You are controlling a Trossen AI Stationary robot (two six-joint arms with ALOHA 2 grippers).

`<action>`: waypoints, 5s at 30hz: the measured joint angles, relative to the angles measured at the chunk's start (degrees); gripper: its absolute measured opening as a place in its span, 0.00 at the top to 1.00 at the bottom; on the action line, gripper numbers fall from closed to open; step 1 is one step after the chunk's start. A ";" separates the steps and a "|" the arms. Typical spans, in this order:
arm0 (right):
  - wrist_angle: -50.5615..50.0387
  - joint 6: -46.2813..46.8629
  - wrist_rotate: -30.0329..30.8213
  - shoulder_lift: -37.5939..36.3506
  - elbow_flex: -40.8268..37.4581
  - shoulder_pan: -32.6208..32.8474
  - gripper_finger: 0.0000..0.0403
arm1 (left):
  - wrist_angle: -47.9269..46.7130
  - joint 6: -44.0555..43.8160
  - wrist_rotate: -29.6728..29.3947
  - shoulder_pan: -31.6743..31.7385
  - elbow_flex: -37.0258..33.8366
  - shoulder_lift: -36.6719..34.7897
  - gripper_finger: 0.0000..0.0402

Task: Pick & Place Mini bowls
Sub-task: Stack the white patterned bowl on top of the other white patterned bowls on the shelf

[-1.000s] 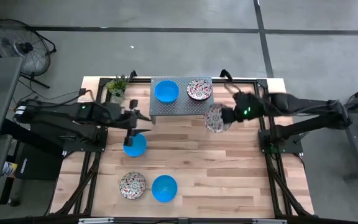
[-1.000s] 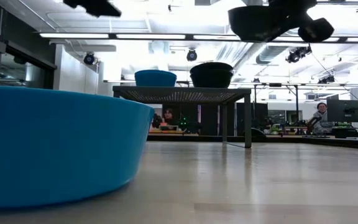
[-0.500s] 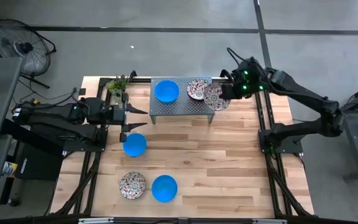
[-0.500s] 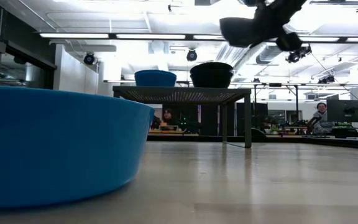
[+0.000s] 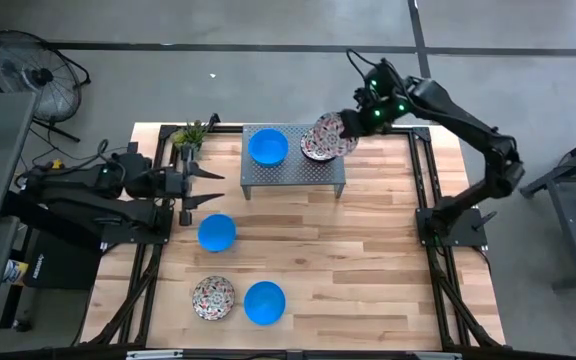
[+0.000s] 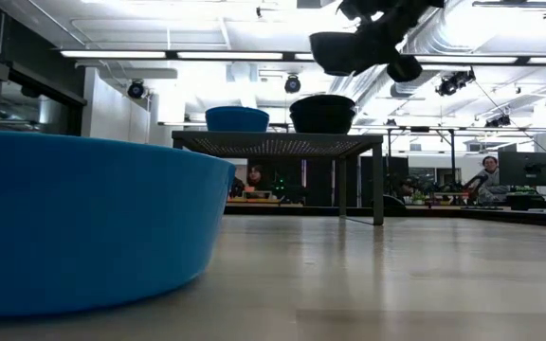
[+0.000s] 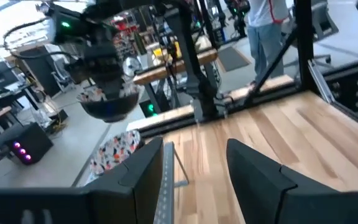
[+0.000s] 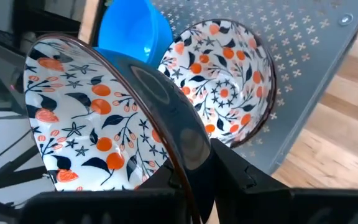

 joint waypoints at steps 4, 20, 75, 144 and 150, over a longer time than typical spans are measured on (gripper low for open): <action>-4.22 0.98 0.42 4.99 6.08 -0.38 0.93 | -4.38 0.24 0.27 0.00 -0.03 -4.21 0.57; -7.13 12.05 1.96 15.20 13.07 0.31 0.93 | -19.51 -2.10 5.12 -0.04 -0.01 -11.70 0.57; -9.49 20.94 12.70 16.56 13.02 5.76 0.92 | -22.27 -4.63 5.78 -0.04 -0.01 -11.95 0.57; -14.51 17.86 13.97 16.03 15.39 5.46 0.69 | -22.27 -4.96 5.74 -0.04 -0.01 -11.93 0.57; -14.54 17.79 13.89 15.82 15.39 5.19 0.69 | -22.29 -5.01 5.74 -0.04 -0.01 -11.93 0.57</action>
